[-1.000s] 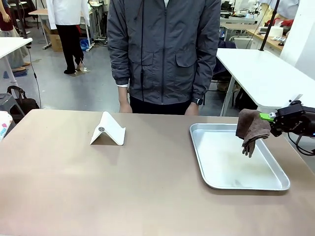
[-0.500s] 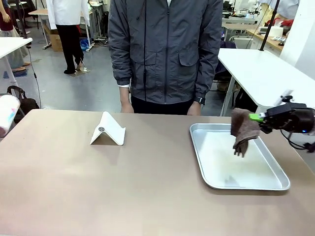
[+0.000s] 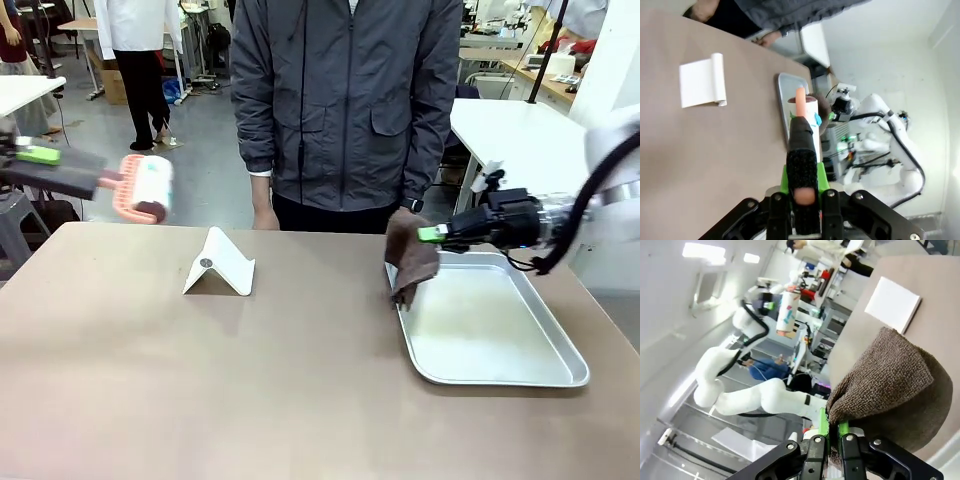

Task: Clean the surface of the table.
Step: Return the Lint Roller and towel to their original positions.

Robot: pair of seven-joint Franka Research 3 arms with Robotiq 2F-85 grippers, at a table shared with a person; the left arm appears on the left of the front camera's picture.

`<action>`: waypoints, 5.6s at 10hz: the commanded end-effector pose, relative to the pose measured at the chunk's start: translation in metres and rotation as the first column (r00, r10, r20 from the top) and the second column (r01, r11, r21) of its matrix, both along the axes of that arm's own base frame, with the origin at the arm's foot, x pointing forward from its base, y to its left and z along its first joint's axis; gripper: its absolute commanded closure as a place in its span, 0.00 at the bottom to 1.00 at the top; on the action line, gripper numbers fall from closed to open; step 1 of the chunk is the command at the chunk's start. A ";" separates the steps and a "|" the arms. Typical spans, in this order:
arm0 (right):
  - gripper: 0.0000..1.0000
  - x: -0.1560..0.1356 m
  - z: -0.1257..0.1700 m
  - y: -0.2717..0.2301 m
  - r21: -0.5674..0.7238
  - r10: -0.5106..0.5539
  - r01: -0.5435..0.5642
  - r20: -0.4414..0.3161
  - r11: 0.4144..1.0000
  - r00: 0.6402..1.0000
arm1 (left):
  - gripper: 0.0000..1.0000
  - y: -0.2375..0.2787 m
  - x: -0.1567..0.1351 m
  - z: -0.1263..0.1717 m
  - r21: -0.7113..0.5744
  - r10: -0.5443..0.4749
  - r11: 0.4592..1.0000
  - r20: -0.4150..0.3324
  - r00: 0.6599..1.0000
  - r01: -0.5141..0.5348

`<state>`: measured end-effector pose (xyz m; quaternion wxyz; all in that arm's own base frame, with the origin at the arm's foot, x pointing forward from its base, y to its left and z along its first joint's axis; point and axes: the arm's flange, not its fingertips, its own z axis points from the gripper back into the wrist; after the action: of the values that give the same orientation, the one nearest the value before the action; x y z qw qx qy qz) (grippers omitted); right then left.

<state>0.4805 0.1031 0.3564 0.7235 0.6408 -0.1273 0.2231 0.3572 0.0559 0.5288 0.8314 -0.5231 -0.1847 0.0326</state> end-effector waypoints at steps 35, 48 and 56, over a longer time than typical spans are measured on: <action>0.92 0.071 -0.034 0.166 -0.739 -0.124 -0.036 -0.160 0.672 0.979 | 0.78 -0.207 0.198 -0.081 0.611 0.077 0.782 -0.291 0.954 0.124; 0.00 0.072 -0.039 0.165 -0.717 -0.122 -0.070 -0.212 0.694 0.970 | 0.00 -0.200 0.199 -0.094 0.636 0.156 0.768 -0.303 0.940 0.078; 0.00 0.069 -0.030 0.149 -0.682 -0.131 -0.052 -0.213 0.730 0.968 | 0.00 -0.138 0.176 -0.074 0.583 0.234 0.812 -0.274 0.933 -0.033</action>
<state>0.5524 0.2554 0.3172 0.9286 0.3286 0.0457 0.1664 0.5522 -0.0896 0.4516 0.9683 -0.2088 -0.0721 0.1169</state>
